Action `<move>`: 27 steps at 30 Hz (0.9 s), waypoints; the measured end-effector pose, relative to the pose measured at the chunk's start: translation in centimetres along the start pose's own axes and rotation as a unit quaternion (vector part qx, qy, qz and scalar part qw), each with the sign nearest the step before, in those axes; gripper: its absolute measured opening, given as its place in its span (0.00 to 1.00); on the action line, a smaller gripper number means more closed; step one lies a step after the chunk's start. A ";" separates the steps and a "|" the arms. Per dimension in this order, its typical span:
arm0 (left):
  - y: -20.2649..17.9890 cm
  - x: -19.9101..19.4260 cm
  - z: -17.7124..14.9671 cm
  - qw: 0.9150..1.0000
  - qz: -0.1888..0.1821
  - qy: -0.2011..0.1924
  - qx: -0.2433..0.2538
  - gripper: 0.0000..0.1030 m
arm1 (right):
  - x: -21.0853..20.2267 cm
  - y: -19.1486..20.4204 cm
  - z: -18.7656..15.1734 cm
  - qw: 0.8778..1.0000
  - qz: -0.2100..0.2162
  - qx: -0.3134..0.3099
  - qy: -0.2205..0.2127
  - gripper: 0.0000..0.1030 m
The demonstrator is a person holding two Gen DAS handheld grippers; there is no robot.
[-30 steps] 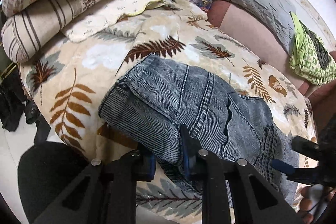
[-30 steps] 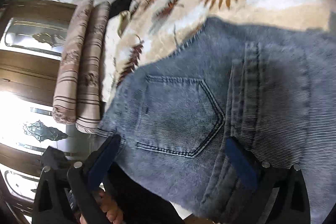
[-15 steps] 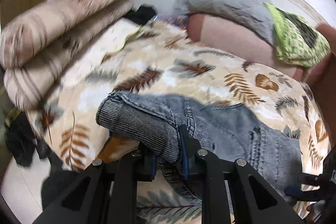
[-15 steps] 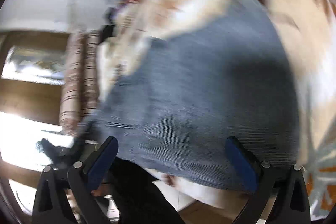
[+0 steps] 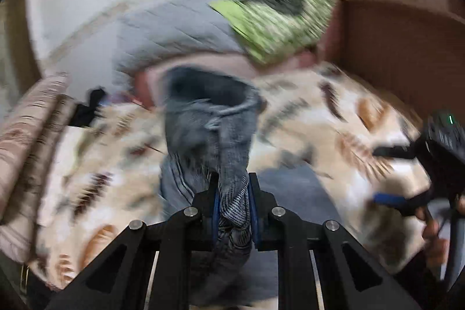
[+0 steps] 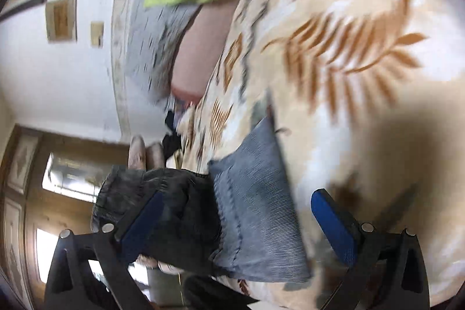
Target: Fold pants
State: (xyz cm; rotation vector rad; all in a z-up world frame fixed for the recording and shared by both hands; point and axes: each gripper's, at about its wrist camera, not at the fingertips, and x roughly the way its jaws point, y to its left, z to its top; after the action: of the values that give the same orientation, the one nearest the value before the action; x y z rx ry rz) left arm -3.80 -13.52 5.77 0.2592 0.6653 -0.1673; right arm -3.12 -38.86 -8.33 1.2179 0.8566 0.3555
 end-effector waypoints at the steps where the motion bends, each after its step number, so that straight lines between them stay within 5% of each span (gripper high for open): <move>1: -1.8 2.1 -0.9 0.998 -0.027 0.043 0.022 0.19 | -0.5 -0.4 0.3 1.000 -0.001 0.006 -0.005 1.00; 4: -4.3 7.0 -4.1 0.979 -0.101 0.171 0.039 0.20 | -1.4 -1.7 0.3 1.000 -0.015 0.017 -0.009 1.00; 7: -3.7 5.7 -4.2 0.981 -0.117 0.148 0.035 0.24 | -0.8 -1.0 0.1 1.000 -0.022 0.012 -0.005 1.00; 11: 0.3 3.4 -2.3 0.977 -0.162 0.132 -0.027 0.61 | 0.0 0.0 -0.4 0.999 -0.049 -0.012 0.006 1.00; 15: 6.0 0.2 -2.4 0.984 -0.136 0.063 -0.099 0.71 | 0.4 2.2 -1.9 0.998 -0.030 -0.038 0.033 1.00; 17: 8.8 -0.1 -3.0 0.986 -0.094 0.049 -0.127 0.72 | 0.4 3.2 -2.9 0.998 -0.018 -0.045 0.046 1.00; 20: 11.4 1.9 -4.4 0.985 -0.044 0.079 -0.149 0.72 | 1.4 3.8 -4.6 0.996 0.001 -0.033 0.077 1.00; 27: 11.5 5.8 -7.7 0.982 -0.046 0.127 -0.135 0.72 | 4.2 2.8 -6.0 0.994 -0.068 0.003 0.088 0.99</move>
State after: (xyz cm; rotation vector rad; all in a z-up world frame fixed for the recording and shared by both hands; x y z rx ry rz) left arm -1.11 -0.72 -1.63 -0.0132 0.9448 -0.1317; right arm -4.29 -31.17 -7.94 1.1390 1.0888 0.3534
